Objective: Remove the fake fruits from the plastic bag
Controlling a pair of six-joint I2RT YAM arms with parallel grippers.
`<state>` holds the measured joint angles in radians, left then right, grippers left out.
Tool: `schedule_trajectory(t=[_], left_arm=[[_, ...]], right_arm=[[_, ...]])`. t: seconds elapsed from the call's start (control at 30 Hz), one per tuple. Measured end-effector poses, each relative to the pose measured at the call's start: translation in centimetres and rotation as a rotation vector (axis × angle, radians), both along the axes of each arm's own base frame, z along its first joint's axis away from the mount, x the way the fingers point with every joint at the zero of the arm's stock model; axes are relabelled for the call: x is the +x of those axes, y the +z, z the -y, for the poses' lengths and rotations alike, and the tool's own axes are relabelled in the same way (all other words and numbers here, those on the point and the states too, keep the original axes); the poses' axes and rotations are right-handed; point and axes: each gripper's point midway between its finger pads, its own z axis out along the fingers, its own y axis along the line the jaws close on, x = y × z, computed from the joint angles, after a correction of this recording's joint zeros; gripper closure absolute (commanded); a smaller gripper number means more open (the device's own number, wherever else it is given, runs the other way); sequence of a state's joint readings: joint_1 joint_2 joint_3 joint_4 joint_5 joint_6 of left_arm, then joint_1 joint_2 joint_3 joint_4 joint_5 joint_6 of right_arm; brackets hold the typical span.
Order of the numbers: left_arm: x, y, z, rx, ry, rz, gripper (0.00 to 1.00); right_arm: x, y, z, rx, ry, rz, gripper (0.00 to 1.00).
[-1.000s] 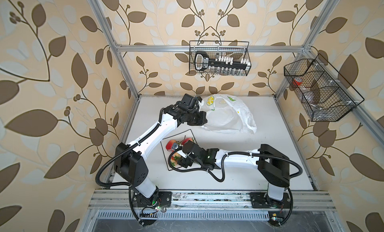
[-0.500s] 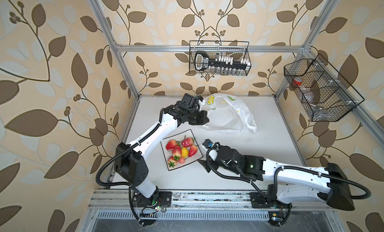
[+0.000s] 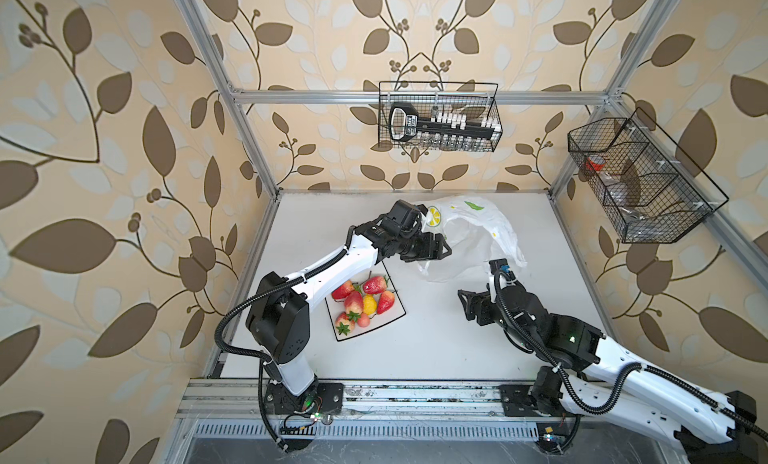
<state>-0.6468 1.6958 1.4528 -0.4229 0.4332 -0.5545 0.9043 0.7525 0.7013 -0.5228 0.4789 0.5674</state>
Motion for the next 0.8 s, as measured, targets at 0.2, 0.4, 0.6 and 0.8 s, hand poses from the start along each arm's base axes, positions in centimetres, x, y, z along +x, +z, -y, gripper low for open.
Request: schedule_trajectory(t=[0.2,0.4,0.6,0.8], left_arm=[[-0.3,2.8,-1.8,0.025,0.039,0.091,0.01],[-2.8,11.5,-5.9,-0.021,0.098,0.292,0.01],[-4.2,19.5,-11.5,-0.054,0.234,0.472,0.01],[-3.2,21.3,-18.1,0.022,0.439,0.532,0.01]], right_arm=[[1.6,-0.6,4.7,-0.013,-0.204,-0.026,0.11],[3.3,-0.6,9.3,-0.02,-0.408,-0.036,0.07],[4.6,0.3,13.4,-0.028,-0.581,-0.023,0.02],[6.4,0.5,16.8,-0.042,-0.711,-0.016,0.01]])
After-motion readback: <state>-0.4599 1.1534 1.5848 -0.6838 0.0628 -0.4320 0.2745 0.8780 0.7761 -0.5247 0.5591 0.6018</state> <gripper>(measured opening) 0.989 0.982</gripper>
